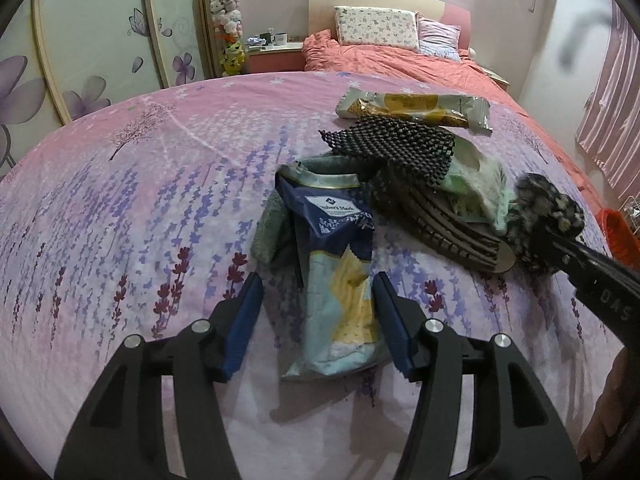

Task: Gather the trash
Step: 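Grasp the black floral cloth with the right tool and lift it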

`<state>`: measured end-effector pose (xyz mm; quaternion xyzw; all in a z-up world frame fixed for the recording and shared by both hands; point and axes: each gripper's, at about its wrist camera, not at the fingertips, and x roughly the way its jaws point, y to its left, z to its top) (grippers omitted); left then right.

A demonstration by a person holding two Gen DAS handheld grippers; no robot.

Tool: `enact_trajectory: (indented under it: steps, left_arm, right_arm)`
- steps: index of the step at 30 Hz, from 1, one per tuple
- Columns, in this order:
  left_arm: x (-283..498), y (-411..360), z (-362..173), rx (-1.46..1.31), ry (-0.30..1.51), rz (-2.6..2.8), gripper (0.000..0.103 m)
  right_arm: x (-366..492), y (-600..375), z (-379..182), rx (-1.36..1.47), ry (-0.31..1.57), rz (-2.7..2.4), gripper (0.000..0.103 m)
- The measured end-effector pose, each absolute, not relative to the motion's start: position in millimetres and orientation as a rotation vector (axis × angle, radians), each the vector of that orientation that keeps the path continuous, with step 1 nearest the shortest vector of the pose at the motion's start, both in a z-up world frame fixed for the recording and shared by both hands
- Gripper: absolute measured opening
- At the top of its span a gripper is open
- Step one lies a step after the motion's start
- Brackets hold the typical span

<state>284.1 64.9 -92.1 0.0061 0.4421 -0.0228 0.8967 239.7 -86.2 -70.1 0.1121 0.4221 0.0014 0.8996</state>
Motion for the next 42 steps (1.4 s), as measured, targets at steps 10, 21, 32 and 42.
enact_trajectory:
  steps: [10, 21, 32, 42]
  left_arm:
    - [285.4, 66.3, -92.9, 0.007, 0.915, -0.051, 0.057]
    - [284.5, 70.0, -92.5, -0.027, 0.910, -0.077, 0.060]
    - [282.9, 81.1, -91.3, -0.078, 0.902, -0.102, 0.061]
    - [281.3, 84.1, -90.3, -0.108, 0.897, -0.116, 0.062]
  right_arm:
    - [205.0, -124.8, -73.6, 0.102, 0.870, -0.154, 0.014]
    - [202.7, -142.1, -79.0, 0.216, 0.889, -0.097, 0.015]
    - [203.3, -143.4, -79.6, 0.237, 0.886, -0.086, 0.015]
    - [198.8, -144.8, -79.2, 0.249, 0.884, -0.079, 0.016]
